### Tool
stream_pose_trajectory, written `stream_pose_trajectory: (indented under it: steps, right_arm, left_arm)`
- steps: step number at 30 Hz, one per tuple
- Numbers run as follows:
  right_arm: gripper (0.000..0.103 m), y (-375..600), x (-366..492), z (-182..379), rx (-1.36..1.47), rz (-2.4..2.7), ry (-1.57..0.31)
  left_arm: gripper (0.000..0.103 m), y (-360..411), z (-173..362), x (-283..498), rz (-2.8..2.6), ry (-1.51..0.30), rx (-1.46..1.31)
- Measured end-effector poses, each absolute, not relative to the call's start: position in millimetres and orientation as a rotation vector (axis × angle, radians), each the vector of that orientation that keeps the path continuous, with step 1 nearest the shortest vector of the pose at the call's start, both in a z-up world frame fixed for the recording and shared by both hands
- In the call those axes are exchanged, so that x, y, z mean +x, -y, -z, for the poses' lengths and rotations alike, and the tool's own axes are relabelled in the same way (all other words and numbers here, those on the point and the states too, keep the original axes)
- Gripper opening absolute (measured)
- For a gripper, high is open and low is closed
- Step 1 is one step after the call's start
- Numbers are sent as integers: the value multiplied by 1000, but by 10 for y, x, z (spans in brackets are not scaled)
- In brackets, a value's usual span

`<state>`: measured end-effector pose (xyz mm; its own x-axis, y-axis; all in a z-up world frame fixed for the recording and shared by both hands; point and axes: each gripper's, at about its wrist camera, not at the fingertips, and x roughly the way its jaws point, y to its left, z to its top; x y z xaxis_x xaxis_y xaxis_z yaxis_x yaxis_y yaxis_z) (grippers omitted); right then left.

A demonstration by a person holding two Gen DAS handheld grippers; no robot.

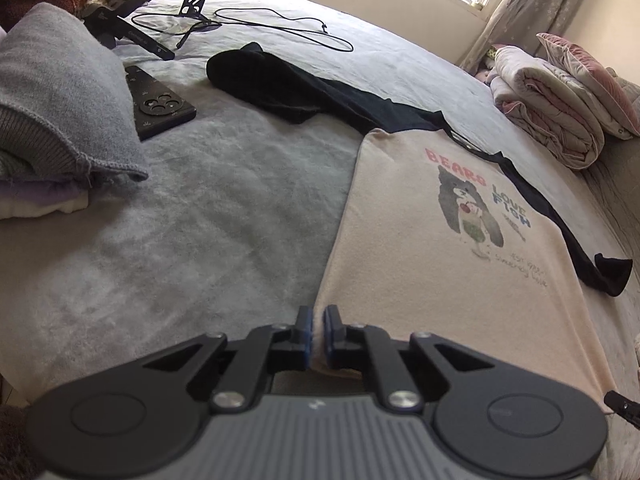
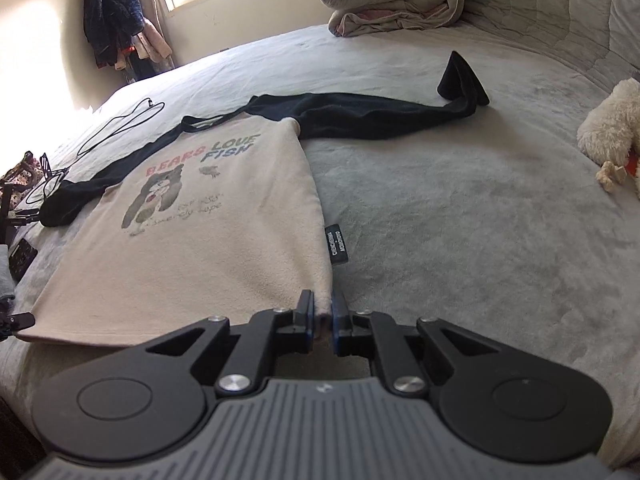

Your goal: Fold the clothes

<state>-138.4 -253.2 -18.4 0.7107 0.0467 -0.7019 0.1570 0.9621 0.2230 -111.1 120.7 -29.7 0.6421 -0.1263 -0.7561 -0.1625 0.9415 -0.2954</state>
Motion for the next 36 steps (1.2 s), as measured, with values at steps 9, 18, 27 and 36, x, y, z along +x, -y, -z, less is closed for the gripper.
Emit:
stream_pose_trajectory:
  steps: [9, 18, 27, 36]
  right_arm:
    - [40, 2853, -1355, 218, 383, 5, -776]
    - [41, 3412, -569, 209, 510, -12, -713]
    - [41, 3841, 243, 581, 708, -15, -673]
    - [12, 4046, 531, 688, 768, 39, -540]
  left_arm:
    - [27, -1224, 140, -1061, -24, -803, -336]
    - [29, -527, -49, -507, 108, -758, -294]
    - [28, 619, 58, 229, 313, -718, -220]
    - [29, 1457, 313, 797, 432, -679, -201]
